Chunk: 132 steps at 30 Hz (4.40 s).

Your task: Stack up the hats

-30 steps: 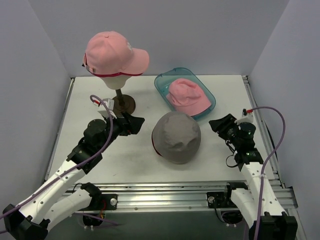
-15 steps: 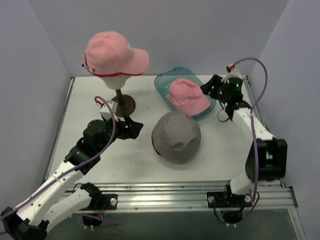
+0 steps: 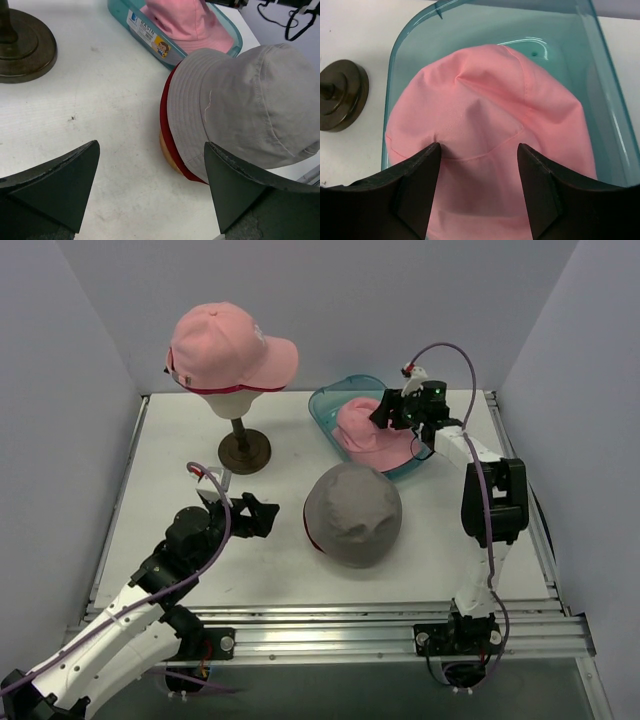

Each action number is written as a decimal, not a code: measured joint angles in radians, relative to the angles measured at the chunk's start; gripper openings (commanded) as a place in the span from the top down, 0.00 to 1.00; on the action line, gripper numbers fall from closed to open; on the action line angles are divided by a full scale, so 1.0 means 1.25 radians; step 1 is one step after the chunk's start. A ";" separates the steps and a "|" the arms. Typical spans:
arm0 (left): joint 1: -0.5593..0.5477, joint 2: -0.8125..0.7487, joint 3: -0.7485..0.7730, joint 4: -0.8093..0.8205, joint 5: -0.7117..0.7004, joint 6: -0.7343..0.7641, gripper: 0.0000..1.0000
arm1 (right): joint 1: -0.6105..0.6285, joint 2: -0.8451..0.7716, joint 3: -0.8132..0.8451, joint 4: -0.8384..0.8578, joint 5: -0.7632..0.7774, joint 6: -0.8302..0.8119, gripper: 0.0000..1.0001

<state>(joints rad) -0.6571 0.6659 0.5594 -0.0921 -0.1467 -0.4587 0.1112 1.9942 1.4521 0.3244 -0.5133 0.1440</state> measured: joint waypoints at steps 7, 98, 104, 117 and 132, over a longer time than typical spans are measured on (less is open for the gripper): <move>-0.002 -0.008 -0.002 0.012 -0.038 0.013 0.06 | 0.023 0.083 0.041 0.001 -0.030 -0.035 0.86; -0.002 0.206 0.085 0.084 0.123 -0.110 0.06 | 0.514 -1.140 -0.640 -0.315 0.669 0.497 0.42; 0.008 0.272 0.089 0.106 0.161 -0.143 0.06 | 0.514 -1.209 -0.693 -0.409 0.756 0.691 0.39; 0.014 0.308 0.094 0.147 0.179 -0.163 0.06 | 0.514 -1.294 -0.750 -0.529 0.808 0.945 0.37; 0.030 0.413 0.143 0.186 0.199 -0.163 0.06 | 0.514 -1.352 -0.877 -0.442 0.799 1.028 0.54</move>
<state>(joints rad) -0.6197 1.1824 0.7376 0.1402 0.1024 -0.6621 0.7536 0.3046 0.3561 -0.2283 0.4850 1.4292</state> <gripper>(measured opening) 0.941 0.489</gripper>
